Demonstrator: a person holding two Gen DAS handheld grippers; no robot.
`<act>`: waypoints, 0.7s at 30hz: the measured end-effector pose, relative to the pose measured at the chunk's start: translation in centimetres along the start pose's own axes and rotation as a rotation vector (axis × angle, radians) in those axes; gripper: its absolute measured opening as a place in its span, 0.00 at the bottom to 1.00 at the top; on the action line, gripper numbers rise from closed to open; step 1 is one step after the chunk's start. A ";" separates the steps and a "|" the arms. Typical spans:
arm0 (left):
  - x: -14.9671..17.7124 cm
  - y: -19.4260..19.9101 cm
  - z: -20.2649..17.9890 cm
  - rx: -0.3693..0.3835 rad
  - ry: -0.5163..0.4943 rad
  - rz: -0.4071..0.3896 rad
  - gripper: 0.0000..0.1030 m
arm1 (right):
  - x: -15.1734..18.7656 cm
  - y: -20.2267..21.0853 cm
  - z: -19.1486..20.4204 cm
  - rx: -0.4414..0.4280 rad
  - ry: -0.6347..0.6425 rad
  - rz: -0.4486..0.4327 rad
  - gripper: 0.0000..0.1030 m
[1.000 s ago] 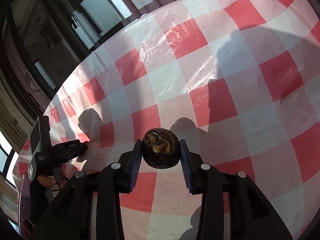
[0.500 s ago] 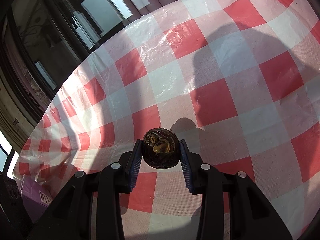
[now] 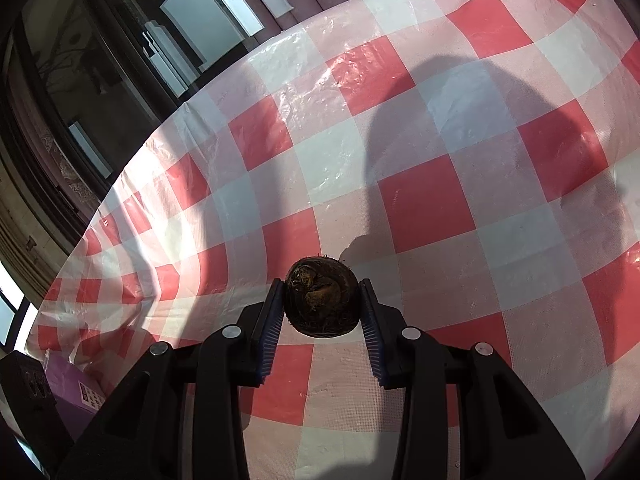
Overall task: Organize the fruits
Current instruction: 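Carry both dates over the white box with both grippers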
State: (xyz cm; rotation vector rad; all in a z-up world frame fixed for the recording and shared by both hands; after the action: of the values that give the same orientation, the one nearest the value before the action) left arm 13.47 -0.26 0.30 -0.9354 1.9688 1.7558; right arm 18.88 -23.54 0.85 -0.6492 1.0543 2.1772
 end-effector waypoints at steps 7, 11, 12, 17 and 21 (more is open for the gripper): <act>-0.2 0.3 0.8 0.000 0.050 -0.017 0.40 | -0.1 -0.1 -0.4 0.041 -0.023 0.005 0.36; 0.0 0.9 1.2 0.012 0.069 -0.026 0.40 | 0.4 0.6 -0.1 0.051 -0.029 -0.002 0.36; 0.1 0.8 1.3 0.015 0.073 -0.004 0.40 | 0.9 0.8 0.0 0.048 -0.041 0.018 0.36; 3.6 4.2 2.2 0.045 0.082 -0.003 0.40 | 5.4 4.6 3.0 0.024 -0.003 0.027 0.36; 7.4 8.0 2.5 0.058 0.046 -0.028 0.40 | 9.0 7.7 4.2 -0.007 -0.023 0.046 0.36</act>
State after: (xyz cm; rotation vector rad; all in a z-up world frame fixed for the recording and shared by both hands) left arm 2.27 0.50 1.05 -0.9875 2.0146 1.6667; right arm 6.63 -20.96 1.19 -0.6078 1.0597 2.2240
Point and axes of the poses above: each gripper's, at about its wrist camera, not at the fingertips, and y roughly against the way its jaws point, z to its left, x to its underside, the point moved 2 cm from there along -y, roughly the way its jaws point, and after that the axes turned 8 degrees about -x, right-handed, at the moved point
